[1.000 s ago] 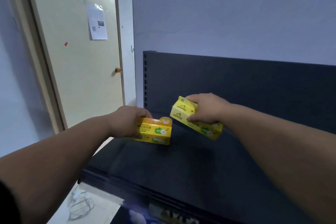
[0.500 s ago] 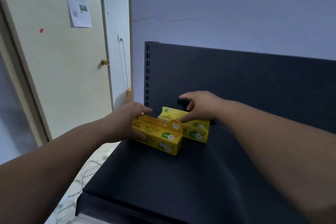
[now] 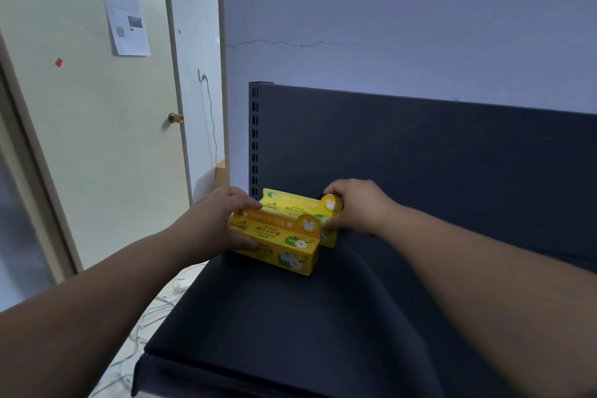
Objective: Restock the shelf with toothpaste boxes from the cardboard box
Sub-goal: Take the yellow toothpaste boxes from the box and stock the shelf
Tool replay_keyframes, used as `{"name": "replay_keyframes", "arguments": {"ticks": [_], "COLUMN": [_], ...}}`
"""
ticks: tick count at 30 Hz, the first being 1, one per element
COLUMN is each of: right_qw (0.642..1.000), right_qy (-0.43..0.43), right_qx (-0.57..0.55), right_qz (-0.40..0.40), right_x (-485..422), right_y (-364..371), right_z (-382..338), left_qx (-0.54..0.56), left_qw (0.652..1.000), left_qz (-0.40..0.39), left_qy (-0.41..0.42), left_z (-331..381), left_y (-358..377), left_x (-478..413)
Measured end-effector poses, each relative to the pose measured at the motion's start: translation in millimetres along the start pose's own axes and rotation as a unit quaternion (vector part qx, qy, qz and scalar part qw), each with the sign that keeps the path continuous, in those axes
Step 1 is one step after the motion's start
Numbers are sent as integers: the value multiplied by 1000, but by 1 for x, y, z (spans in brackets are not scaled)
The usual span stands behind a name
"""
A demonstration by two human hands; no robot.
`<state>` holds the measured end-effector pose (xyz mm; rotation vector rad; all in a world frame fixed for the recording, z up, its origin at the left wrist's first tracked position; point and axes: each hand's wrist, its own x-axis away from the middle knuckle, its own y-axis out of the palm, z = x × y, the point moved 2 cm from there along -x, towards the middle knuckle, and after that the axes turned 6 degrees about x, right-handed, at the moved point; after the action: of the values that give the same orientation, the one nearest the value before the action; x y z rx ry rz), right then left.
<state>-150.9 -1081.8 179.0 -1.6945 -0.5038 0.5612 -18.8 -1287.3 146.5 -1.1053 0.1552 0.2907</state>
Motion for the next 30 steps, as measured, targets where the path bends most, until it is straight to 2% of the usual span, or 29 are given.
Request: {"name": "replay_keyframes", "arguments": {"ticks": [4,8,11,15,19,24,30], "right_qw": [999,991,988,994,998,996,987], "right_qy": [12,14,11,4,1,29,104], "right_qx": [-44,-134,-150,-93,-13,51,79], "right_qz": [20,20,36,53,62,74,93], "right_x": [-4,2,10,31,61,116,215], "right_y": [8,11,9,4,-10,-38,-65], "right_z": [1,9,16,26,37,67,134], "left_qx": [-1,-6,-13,-6,-24,-52,-59], "left_qw": [1000,1000,999,999,998,995,988], "left_qz": [8,11,10,26,60,61,57], "left_qy": [-11,-20,-32,-32,3,55,131], "left_z": [0,3,5,16,56,137,257], "left_y": [4,8,11,11,12,32,80], "left_x": [-3,-8,-9,-7,-9,-10,6]}}
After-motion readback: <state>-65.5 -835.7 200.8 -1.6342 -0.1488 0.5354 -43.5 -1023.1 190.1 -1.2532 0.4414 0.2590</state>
